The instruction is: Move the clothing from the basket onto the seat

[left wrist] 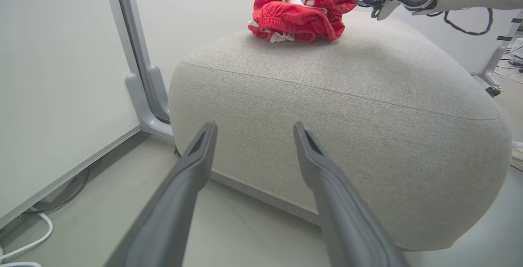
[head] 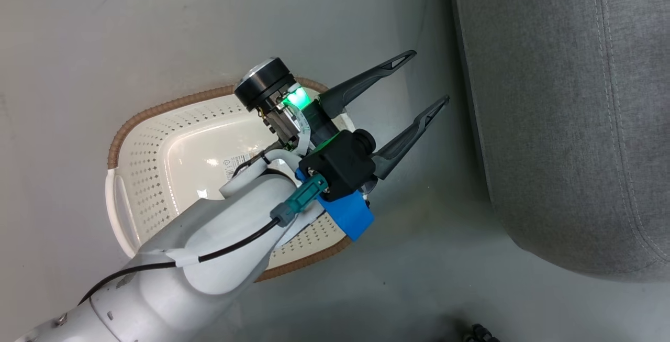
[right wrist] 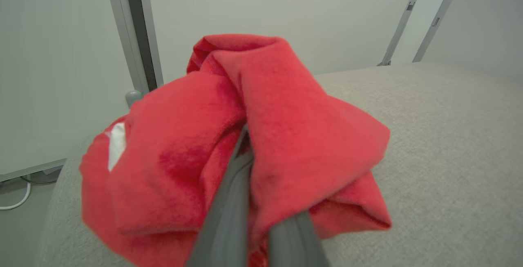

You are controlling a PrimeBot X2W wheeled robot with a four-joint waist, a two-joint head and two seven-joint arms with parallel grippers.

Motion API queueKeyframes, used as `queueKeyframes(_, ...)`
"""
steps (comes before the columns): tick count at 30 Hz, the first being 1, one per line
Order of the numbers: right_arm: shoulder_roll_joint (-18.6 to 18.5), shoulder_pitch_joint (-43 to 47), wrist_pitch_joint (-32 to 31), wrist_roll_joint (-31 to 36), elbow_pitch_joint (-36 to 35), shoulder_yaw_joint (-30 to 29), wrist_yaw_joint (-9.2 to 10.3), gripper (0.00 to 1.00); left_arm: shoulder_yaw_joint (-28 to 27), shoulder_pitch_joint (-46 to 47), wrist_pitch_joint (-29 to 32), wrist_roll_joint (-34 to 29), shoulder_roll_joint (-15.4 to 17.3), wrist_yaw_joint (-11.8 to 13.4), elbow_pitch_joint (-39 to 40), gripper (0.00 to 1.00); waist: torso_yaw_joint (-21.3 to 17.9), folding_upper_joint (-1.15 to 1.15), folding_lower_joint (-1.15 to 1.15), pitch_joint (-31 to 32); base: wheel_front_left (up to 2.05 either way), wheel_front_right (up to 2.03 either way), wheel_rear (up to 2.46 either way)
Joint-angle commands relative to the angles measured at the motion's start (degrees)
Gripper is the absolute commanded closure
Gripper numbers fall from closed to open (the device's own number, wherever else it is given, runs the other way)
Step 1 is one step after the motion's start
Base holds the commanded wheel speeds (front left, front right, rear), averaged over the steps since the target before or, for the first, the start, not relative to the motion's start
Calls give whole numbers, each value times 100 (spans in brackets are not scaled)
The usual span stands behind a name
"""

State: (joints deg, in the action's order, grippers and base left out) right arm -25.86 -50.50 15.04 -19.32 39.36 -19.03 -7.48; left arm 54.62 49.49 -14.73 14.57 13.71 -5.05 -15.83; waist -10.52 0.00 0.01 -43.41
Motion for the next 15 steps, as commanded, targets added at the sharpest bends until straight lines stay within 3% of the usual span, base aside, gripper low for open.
queueKeyframes(1, 43, 50, 20, -21, -109, -40, -3, 100, -42, 39, -17, 12, 40, 36, -15, 0, -15, 0, -1, 82, 0, 0, 0)
queueKeyframes(2, 88, 114, 19, -51, -191, -56, -3, 53, -55, 7, -24, 22, 50, 52, -25, 0, -30, 0, -1, 142, 0, 0, 0)
queueKeyframes(3, 121, 220, 19, -21, -254, -11, -3, 0, -67, -39, -28, 42, 48, 53, -32, 0, -47, 0, -1, 221, 0, 0, 0)
queueKeyframes(10, 346, 1198, 19, 132, -671, 95, -2, 0, -249, -605, -50, 229, -29, 193, -50, 0, -112, 0, -1, 1157, 0, 0, 0)
queueKeyframes(15, 515, 2379, 20, 255, -1356, 145, -3, 0, -782, -1410, -53, 388, -20, 403, 117, 0, -38, 0, -1, 2101, 0, 0, 0)
